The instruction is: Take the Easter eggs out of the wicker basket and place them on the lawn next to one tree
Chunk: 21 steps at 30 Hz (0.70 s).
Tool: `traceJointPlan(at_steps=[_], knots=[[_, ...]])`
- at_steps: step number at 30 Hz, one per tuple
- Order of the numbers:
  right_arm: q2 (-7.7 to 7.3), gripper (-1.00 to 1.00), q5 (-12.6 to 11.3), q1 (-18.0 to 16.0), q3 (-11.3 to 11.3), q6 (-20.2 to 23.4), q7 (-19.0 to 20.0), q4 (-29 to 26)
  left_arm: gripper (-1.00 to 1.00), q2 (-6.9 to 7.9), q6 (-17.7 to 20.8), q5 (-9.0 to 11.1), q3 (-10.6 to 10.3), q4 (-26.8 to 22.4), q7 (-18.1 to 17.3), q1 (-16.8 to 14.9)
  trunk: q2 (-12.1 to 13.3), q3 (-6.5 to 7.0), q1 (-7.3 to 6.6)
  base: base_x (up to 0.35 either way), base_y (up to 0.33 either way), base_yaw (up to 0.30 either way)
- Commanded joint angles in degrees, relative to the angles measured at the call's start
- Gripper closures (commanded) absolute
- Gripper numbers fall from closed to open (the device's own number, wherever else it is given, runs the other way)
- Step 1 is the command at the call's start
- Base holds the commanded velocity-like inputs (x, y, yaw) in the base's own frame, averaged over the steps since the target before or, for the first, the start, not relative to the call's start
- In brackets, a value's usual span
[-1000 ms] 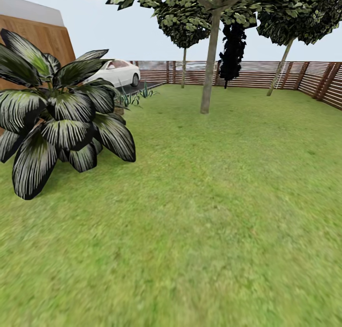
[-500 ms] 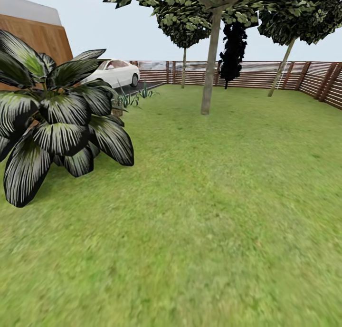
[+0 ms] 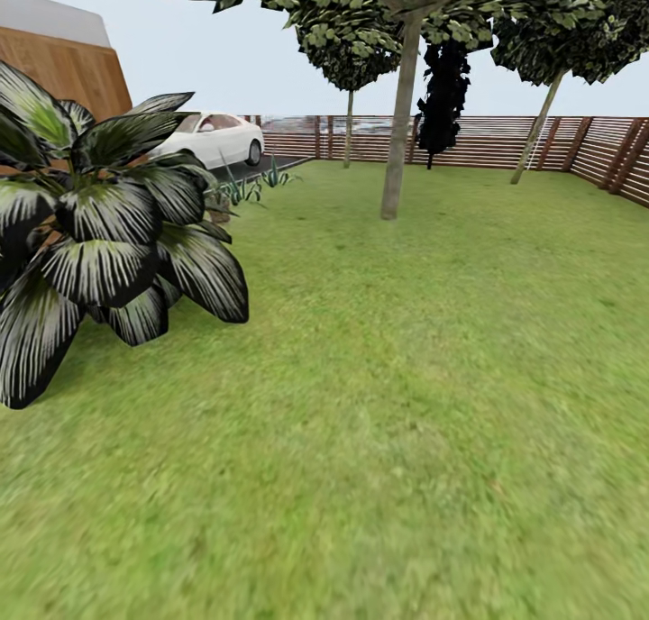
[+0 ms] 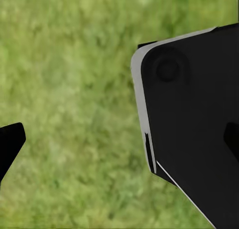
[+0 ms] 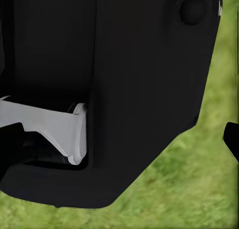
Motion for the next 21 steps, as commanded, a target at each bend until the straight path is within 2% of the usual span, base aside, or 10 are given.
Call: traceJointPlan(at_steps=[1,16,21], knots=[[-0.01,-1.00,-0.02,0.02,0.37,-0.08,-0.03,-0.09,-1.00,0.01,-0.20,-0.03,-0.25,0.04,0.08,-0.03,-0.06,-0.07,0.05,0.306,-0.117,0.000],[-0.22,-1.00,-0.02,0.02,0.17,-0.05,-0.03,-0.32,-1.00,0.01,-0.20,-0.03,-0.30,0.03,0.08,-0.03,-0.06,-0.07,0.05,0.304,-0.123,0.000],[-0.36,-1.00,-0.03,0.02,0.12,-0.04,-0.03,-0.34,-1.00,0.01,-0.20,-0.03,-0.92,0.05,0.08,-0.03,-0.06,-0.07,0.05,0.303,-0.125,0.000]])
